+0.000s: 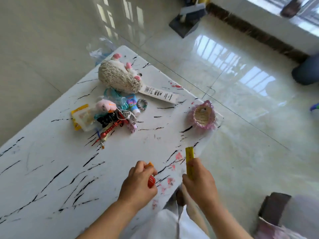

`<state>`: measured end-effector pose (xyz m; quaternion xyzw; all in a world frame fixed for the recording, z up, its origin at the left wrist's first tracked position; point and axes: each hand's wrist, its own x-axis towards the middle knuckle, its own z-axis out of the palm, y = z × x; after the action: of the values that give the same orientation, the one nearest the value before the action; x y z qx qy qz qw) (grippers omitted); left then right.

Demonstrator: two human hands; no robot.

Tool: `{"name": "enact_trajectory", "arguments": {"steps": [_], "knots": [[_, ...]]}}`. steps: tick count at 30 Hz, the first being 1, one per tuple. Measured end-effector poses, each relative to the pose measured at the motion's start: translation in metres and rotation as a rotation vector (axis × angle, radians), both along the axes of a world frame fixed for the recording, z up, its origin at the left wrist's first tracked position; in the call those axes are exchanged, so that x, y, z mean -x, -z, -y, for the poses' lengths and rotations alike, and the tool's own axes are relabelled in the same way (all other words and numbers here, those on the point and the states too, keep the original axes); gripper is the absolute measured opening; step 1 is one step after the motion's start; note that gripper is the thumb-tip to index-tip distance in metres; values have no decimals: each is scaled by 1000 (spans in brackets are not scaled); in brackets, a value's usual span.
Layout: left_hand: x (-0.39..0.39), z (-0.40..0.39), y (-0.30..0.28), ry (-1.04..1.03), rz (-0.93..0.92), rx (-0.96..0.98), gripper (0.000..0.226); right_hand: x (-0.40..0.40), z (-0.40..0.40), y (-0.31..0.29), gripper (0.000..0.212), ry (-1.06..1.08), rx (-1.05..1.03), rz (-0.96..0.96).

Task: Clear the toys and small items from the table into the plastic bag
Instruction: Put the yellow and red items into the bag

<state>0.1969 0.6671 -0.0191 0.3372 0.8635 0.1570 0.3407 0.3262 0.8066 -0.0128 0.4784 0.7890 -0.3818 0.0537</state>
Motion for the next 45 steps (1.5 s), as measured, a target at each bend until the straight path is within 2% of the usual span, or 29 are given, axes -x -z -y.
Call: {"name": "enact_trajectory", "arguments": {"steps": [3, 10, 17, 22, 29, 36, 45], "knots": [[-25, 12, -29, 75, 0, -41, 30, -45, 22, -30, 21, 137, -24, -8], [-84, 26, -66, 274, -3, -94, 30, -140, 78, -74, 26, 345, -73, -12], [-168, 37, -97, 641, 10, -81, 27, -259, 164, -108, 22, 617, -37, 10], [-247, 61, -110, 907, 19, -133, 31, -343, 253, -120, 22, 887, -69, 56], [-371, 153, -128, 1198, 16, -213, 33, -437, 415, -137, 25, 1240, -109, 33], [-463, 259, -135, 1417, 142, -193, 27, -503, 565, -145, 21, 1544, -123, 62], [-586, 319, -139, 1782, 141, -163, 32, -571, 674, -142, 24, 1850, -124, 71]]}}
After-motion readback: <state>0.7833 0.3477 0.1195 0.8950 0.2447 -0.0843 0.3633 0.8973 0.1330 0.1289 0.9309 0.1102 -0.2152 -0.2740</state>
